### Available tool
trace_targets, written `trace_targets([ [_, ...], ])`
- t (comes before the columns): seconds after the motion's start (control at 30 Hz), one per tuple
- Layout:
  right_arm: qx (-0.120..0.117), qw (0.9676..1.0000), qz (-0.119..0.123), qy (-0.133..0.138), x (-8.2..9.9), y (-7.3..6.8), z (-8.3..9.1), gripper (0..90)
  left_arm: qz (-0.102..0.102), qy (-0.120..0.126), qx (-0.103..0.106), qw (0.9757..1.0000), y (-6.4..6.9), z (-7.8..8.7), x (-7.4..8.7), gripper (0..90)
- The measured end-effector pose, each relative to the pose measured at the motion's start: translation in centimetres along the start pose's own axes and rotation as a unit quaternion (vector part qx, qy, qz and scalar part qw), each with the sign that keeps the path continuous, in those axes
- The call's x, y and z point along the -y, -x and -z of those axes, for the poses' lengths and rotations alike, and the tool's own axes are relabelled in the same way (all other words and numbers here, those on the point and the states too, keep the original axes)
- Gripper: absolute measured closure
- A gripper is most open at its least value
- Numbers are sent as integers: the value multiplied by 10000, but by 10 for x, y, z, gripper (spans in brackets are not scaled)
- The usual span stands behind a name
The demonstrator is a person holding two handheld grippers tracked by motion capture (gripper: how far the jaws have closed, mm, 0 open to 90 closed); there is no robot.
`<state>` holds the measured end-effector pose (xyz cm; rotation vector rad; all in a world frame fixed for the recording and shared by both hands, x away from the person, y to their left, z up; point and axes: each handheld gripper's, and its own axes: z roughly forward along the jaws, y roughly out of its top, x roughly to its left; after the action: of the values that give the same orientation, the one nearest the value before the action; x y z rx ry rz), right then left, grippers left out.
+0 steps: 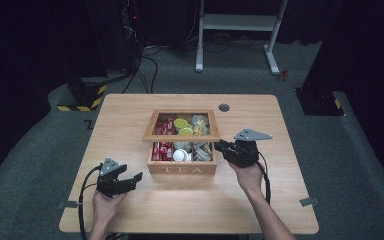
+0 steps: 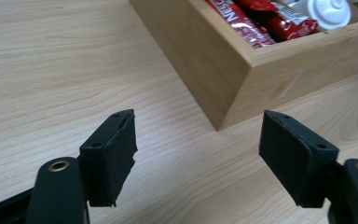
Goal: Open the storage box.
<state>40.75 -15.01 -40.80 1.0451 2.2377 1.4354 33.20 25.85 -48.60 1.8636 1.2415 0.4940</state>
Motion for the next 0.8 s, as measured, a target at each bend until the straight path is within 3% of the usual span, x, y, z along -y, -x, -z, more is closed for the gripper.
trace_targets([
  [0.2,-13,10000,-16,-24,-4,1,-1,775,-130,129,125,9998,11,2,-11,308],
  [0.53,-85,9999,-51,-18,-8,3,-2,774,-254,142,286,9992,24,-3,-29,327],
  [0.6,-93,9999,-47,-32,-8,3,-2,774,-379,99,301,9988,28,-5,-34,329],
  [0.73,-90,9999,-43,-22,-10,4,-2,774,-416,78,409,9983,35,-11,-42,344],
  [0.8,-89,9999,-45,-10,-10,4,-2,774,-552,75,386,9977,41,-15,-46,356],
])
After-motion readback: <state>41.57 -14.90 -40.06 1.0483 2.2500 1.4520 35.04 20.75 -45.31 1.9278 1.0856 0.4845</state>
